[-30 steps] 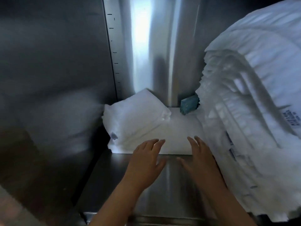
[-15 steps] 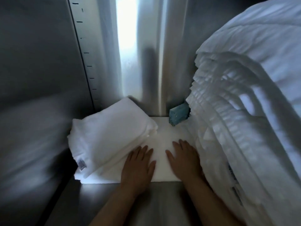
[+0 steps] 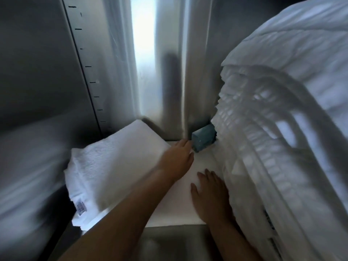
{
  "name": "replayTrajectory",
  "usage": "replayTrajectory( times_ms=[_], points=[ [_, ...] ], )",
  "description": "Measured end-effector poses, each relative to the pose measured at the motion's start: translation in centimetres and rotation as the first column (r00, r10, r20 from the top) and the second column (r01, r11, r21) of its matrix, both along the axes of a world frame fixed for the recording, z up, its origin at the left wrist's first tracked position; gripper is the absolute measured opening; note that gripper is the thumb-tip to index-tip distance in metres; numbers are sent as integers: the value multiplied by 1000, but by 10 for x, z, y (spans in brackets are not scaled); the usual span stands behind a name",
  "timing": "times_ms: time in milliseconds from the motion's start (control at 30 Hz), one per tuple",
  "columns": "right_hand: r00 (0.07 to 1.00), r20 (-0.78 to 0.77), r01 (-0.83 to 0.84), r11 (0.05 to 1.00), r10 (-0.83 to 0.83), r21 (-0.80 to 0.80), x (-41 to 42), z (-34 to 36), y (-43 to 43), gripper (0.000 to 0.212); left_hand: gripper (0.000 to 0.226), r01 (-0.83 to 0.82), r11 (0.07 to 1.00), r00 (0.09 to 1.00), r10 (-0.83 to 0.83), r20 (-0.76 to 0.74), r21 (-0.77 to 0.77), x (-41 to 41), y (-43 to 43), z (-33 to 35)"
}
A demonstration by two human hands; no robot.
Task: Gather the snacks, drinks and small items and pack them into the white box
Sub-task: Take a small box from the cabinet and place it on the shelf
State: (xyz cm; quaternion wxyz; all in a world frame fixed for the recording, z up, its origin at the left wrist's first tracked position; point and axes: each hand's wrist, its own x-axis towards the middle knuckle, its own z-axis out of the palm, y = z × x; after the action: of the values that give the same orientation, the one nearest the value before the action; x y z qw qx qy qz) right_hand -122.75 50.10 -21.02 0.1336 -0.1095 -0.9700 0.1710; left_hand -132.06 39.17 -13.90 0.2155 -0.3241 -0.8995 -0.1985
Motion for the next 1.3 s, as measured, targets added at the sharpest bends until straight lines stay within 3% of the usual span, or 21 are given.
replayTrajectory(
  times_ms=[333,633,833,1233,1300],
  points=[
    [1000,-26,12,1000,-12,-3,1,-2,0,54,47,86,996,972,-90,215,28,-83,38,-8],
    [1000,-18,2,1000,-3,-30,2,-1,1,54,36,43,995,980,-60,188,89,-84,44,-12],
    [1000,-14,3,1000,-3,-10,2,2,1,56,52,-28,999,944,12,328,43,-83,47,-6],
    [999,-51,12,1000,-12,-11,0,-3,-1,58,42,-66,982,974,25,225,175,-44,29,-2],
    [996,-83,30,996,-36,-79,2,-2,-3,66,41,-46,977,984,9,177,206,-24,14,4]
  ],
)
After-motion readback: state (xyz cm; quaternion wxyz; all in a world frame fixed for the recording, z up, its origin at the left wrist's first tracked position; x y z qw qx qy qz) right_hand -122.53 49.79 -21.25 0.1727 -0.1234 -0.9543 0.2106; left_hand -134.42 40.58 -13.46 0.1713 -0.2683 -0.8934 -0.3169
